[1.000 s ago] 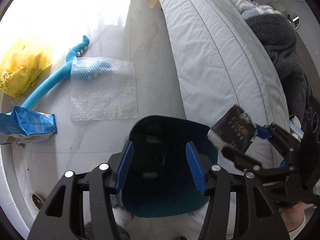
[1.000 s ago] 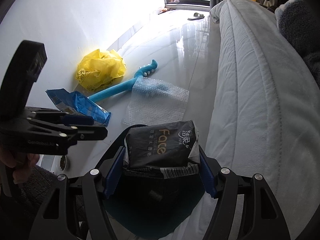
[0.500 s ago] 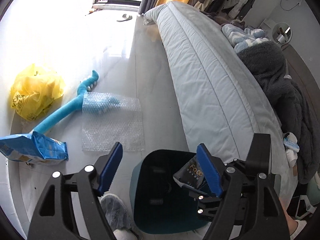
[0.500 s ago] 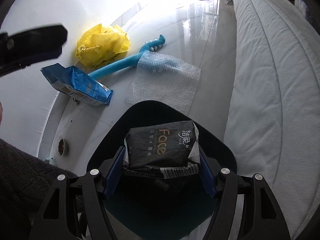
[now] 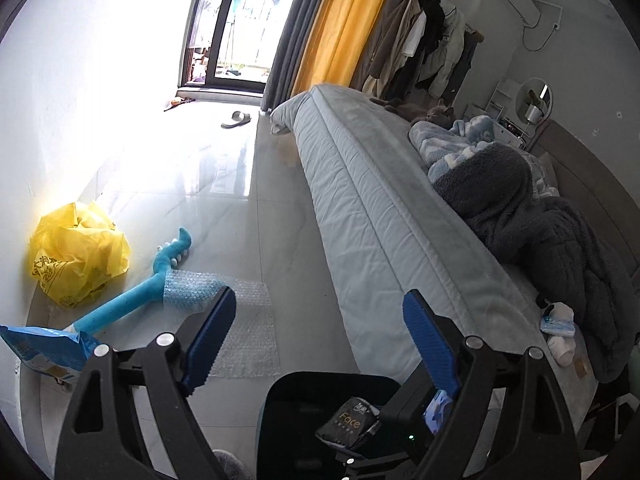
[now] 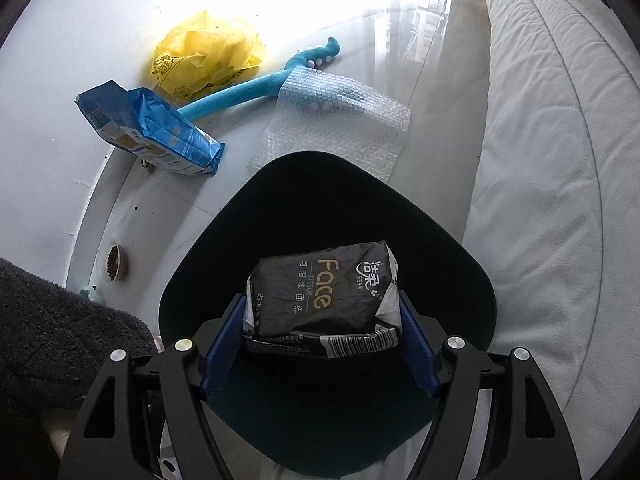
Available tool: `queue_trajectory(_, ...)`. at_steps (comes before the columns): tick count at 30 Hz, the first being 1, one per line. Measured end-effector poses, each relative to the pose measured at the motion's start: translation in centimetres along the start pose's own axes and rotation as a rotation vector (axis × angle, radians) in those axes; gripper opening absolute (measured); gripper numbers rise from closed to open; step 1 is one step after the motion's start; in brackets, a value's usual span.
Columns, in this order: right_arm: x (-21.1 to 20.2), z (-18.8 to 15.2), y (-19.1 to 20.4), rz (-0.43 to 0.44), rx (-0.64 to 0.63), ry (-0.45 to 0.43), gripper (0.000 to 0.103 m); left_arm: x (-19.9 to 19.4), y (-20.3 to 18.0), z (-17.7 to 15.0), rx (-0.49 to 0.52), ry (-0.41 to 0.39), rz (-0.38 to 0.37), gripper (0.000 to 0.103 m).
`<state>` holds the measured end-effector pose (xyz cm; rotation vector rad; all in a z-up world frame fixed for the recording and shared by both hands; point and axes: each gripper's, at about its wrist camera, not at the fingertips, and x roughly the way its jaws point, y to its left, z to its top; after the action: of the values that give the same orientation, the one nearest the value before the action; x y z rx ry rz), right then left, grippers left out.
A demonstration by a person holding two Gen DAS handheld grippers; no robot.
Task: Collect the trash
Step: 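Open the right tool to drop the tissue pack while the left releases the tape core, then move both tools back over the bed toward the remaining items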
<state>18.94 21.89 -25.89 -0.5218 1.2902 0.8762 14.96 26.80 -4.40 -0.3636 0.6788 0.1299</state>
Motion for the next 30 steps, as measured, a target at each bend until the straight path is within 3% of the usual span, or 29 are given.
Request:
queue_trajectory(3, -1.1, -0.5, 0.3, 0.002, 0.001, -0.018, 0.084, -1.0, -1.1, 0.4, 0.008, -0.049, -0.011, 0.087)
queue_trajectory(10, -5.0, -1.9, 0.5, 0.033, 0.002, -0.133, 0.084, -3.7, -4.6, 1.4, 0.061, -0.181, -0.029, 0.09)
queue_trajectory(17, -10.1, -3.6, 0.0, 0.048, -0.022, -0.3, 0.085, -4.4, -8.0, 1.2, 0.109, -0.213, -0.064, 0.091)
queue_trajectory(21, -12.7, -4.9, -0.8, 0.006, -0.033, -0.394, 0.087, -5.2, -9.8, 1.1, 0.176, -0.253, -0.044, 0.093)
queue_trajectory(30, -17.1, -8.1, -4.2, -0.029, 0.025, -0.509, 0.09, -6.2, -15.3, -0.2, 0.314, -0.354, -0.087, 0.097)
